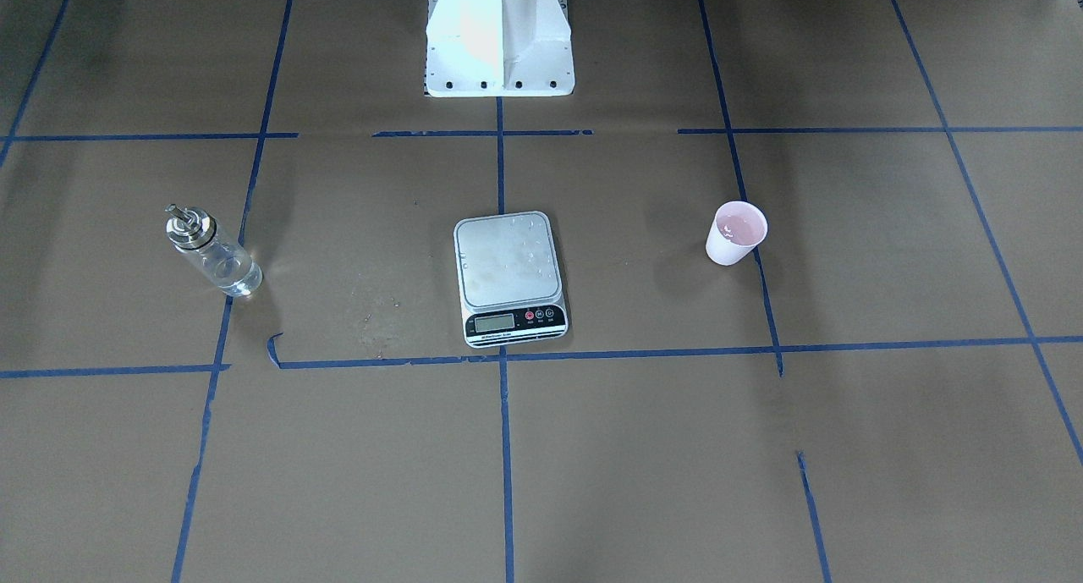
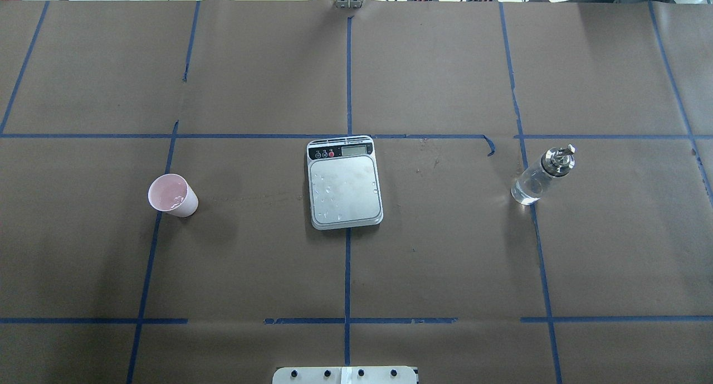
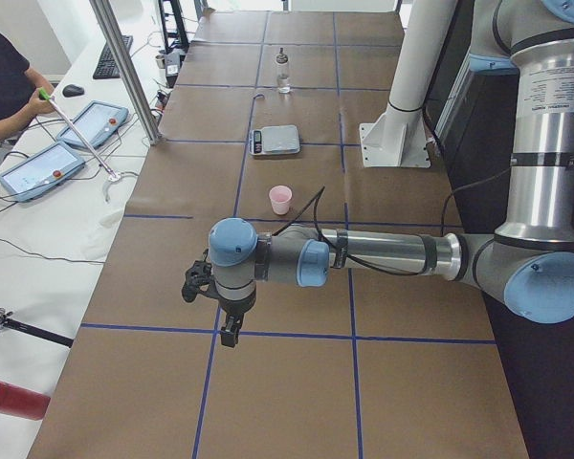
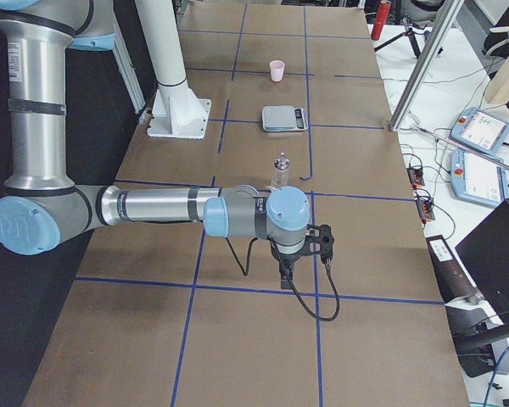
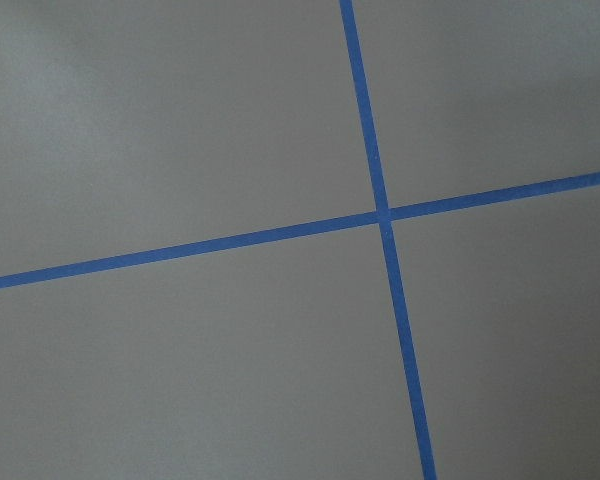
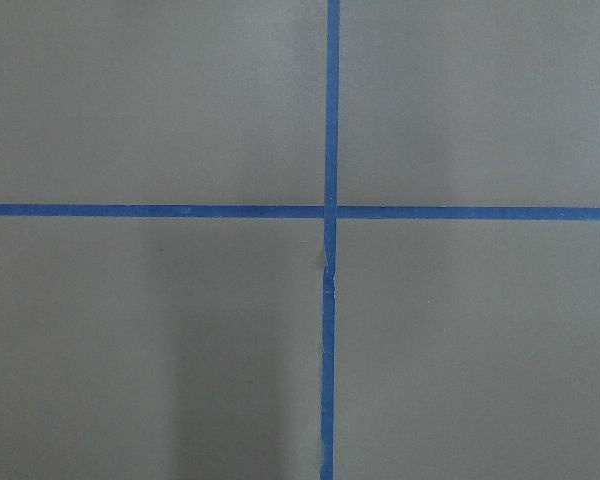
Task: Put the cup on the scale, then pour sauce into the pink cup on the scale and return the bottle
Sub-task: 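Reach the left gripper down to the pink cup and grasp it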
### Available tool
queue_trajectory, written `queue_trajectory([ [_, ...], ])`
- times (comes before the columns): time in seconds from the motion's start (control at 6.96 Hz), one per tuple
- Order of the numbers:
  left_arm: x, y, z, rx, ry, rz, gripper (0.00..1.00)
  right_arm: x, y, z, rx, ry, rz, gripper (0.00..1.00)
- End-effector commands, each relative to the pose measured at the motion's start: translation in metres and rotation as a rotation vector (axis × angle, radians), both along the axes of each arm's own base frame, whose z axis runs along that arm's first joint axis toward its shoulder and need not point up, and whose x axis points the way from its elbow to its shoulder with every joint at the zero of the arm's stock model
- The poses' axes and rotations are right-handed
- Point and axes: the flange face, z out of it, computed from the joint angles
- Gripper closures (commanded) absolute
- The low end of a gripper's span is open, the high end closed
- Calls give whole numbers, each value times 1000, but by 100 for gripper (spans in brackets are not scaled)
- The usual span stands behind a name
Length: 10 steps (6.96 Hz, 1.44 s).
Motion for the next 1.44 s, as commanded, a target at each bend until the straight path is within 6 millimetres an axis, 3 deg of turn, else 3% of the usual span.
queue_trajectory([
  [0.0,0,-4,-18,28,9,-3,0,-1,1,-1,3,-3,-1,0],
  [0.14,6,-15,-43,79,80,7,0,-1,0,-1,6,-3,-1,0],
  [0.29,20,-54,-77,210,99,40,0,-1,-1,-4,15,-2,-1,0],
  [0.43,54,-60,-96,283,145,70,0,-1,-2,-6,21,-6,-2,0],
  [0.57,110,-65,-134,272,192,93,0,-3,-6,-13,29,-39,-4,0],
  [0.72,160,-63,-152,160,302,114,0,-3,-7,-18,44,-39,-5,0],
  [0.86,214,-64,-190,0,359,46,0,-6,-7,-28,65,-38,-12,0],
  [1.01,265,-47,-230,-42,316,-65,0,-11,-8,-29,64,-35,-23,0],
  [1.15,317,-22,-245,-108,290,-125,0,-11,-9,-24,45,-40,-18,0],
  [1.29,344,-6,-252,-171,285,-178,0,-12,-8,-21,35,-39,-13,0],
])
